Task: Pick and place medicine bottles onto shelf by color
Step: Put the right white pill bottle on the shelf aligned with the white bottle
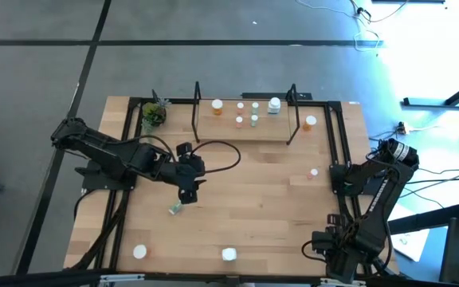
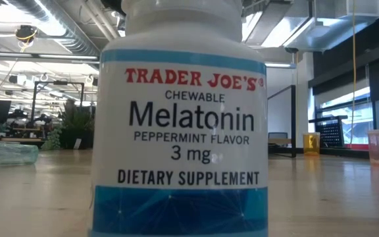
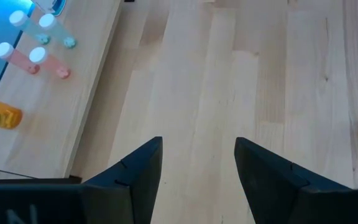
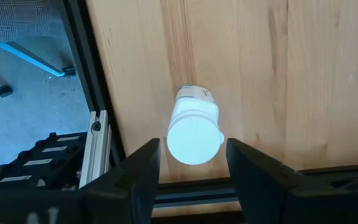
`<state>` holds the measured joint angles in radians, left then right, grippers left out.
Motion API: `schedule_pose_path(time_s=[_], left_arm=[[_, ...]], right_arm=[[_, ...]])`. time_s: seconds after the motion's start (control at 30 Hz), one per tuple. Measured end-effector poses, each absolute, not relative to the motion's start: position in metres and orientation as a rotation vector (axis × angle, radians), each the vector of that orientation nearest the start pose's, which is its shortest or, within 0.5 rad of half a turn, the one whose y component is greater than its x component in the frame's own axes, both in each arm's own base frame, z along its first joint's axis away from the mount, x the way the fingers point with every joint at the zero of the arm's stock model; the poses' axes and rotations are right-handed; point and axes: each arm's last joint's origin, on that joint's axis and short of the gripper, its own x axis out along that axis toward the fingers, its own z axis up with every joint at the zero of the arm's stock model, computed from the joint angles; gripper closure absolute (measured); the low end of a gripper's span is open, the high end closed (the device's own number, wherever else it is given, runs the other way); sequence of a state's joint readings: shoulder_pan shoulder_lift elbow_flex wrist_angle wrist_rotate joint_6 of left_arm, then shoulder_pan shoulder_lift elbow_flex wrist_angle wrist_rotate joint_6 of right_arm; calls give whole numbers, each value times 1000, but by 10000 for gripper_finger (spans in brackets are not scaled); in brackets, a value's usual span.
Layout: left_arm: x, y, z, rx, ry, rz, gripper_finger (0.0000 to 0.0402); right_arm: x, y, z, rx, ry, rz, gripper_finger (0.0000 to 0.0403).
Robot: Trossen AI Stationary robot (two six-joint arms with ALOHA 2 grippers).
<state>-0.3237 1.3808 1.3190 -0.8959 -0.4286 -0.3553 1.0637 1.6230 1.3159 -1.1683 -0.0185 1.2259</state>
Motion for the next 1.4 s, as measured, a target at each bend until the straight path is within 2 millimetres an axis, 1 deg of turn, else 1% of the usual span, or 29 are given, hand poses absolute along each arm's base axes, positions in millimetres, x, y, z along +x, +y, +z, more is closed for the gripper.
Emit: schedule_pose_path(time_s=[0.37,0.57,0.73,1.07,1.17,1.33,1.4], left_arm=[[262,-75,331,21,855,251,207],[262,-75,331,21,855,251,207],[262,-75,331,21,855,252,207],[262,-75,331,21,855,251,207],[262,-75,331,21,855,251,207],[262,-75,331,21,855,252,207],[262,-75,331,21,855,251,207]], right_arm=[[142,257,254,192,1536,-68,216],[143,256,254,207,1501,-108,216],[143,254,254,269,1504,-194,216],[144,254,254,264,1476,-206,213],[144,254,254,265,1470,-205,190],[146,257,254,289,1453,-171,120],[147,259,254,307,1457,-152,98]])
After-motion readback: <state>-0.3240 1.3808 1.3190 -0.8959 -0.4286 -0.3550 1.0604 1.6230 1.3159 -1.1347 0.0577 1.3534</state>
